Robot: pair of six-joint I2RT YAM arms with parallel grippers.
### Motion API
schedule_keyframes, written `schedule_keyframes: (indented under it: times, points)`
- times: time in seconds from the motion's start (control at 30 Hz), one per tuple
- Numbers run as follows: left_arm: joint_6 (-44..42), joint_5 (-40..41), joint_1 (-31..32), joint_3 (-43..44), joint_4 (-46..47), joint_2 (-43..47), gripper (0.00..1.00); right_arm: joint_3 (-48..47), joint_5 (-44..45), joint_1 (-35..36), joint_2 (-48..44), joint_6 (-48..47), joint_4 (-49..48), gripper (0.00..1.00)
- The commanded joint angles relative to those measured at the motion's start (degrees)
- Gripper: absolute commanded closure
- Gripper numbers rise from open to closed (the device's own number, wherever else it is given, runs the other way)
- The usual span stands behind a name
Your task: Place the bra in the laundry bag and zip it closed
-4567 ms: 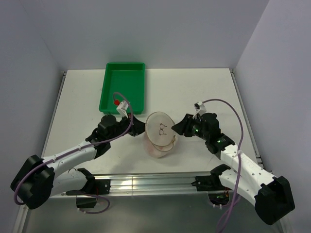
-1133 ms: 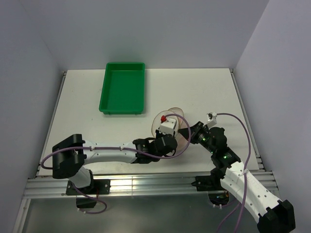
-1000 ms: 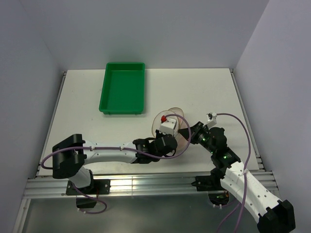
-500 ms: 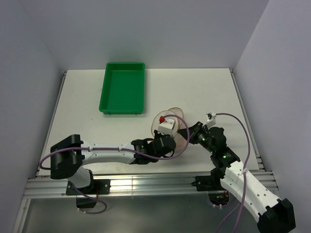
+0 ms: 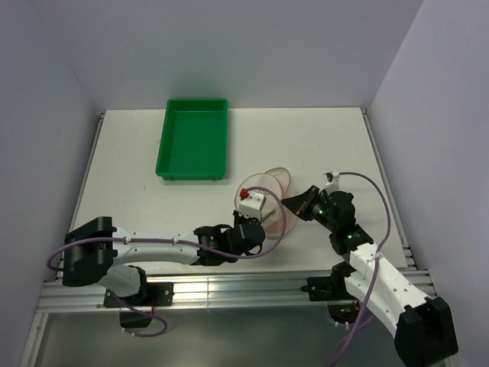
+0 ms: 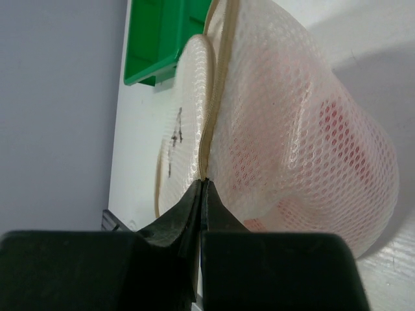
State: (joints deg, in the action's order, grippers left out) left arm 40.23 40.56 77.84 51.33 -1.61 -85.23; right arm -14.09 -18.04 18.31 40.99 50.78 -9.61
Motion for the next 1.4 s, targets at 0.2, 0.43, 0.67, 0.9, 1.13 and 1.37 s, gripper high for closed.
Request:
schedule_keyframes:
  times: [0.2, 0.43, 0.67, 0.9, 1.13, 1.37]
  points:
    - [0.3, 6.82, 0.73, -3.08, -2.62, 6.47, 1.0, -5.42, -6.12, -7.14, 0.76, -5.69, -2.44, 1.0]
    - [-0.85, 6.12, 0.73, -2.73, 0.37, 6.48, 1.0, -6.57, -0.59, -7.23, -5.12, -8.07, 8.88, 0.66]
    - [-1.55, 3.66, 0.73, -2.82, 6.61, 6.57, 1.0, -1.66, -0.24, -5.57, -15.23, -3.6, 14.52, 0.07]
    - [-2.7, 3.74, 2.4, -2.2, 10.39, 5.87, 1.0, -0.23, 1.25, 3.39, -19.29, 3.97, 11.98, 0.12]
    - [-3.58, 4.18, 3.98, -2.2, 12.77, 5.51, 1.0, -1.57, 7.85, 12.37, -12.87, 8.27, 7.78, 0.16]
    - [-4.1, 3.83, 4.69, -3.6, 14.0, 6.13, 1.0, -1.56, 9.96, 13.07, -12.43, 9.51, 6.18, 0.43]
